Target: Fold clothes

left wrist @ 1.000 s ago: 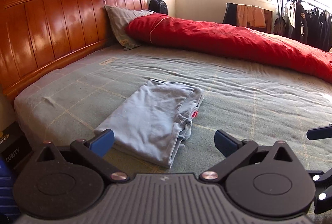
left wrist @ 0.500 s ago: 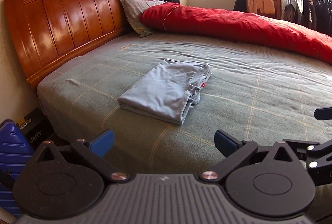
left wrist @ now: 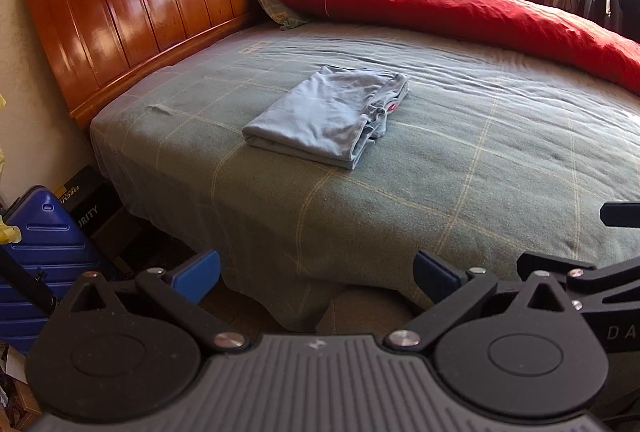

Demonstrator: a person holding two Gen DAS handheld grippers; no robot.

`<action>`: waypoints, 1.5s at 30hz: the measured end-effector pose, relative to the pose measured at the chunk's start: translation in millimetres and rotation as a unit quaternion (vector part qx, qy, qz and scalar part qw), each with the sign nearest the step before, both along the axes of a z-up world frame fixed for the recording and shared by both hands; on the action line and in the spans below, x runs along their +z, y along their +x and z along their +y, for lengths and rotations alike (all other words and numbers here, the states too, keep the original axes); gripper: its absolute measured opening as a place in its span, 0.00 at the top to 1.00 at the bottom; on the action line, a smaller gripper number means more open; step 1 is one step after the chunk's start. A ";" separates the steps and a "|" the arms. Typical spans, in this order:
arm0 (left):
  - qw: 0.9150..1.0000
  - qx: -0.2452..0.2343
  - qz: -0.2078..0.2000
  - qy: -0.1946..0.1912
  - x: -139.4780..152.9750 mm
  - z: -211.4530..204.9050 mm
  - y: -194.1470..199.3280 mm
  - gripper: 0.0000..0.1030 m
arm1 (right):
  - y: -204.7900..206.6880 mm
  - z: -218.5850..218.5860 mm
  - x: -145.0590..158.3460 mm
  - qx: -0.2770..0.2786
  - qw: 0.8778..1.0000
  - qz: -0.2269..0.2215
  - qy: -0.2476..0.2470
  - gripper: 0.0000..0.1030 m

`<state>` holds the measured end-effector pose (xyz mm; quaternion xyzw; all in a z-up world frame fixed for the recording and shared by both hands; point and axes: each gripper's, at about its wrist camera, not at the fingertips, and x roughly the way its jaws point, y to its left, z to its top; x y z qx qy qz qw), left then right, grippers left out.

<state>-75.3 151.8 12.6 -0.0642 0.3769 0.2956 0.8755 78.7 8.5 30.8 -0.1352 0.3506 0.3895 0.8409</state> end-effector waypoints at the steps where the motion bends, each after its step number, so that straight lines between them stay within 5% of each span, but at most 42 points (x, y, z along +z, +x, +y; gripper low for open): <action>1: 1.000 0.001 0.000 -0.007 0.4 0.0 -1.4 0.01 | -2.4 -1.7 0.0 -0.002 1.000 0.001 0.000 0.00; 5: 1.000 0.005 0.000 -0.030 2.5 1.4 -5.3 0.01 | -9.8 -6.4 0.8 -0.005 1.000 0.000 -0.003 0.00; 45: 0.999 0.007 0.011 -0.030 9.2 -6.3 -10.1 0.01 | -26.0 0.0 7.3 0.012 0.999 -0.018 -0.023 0.00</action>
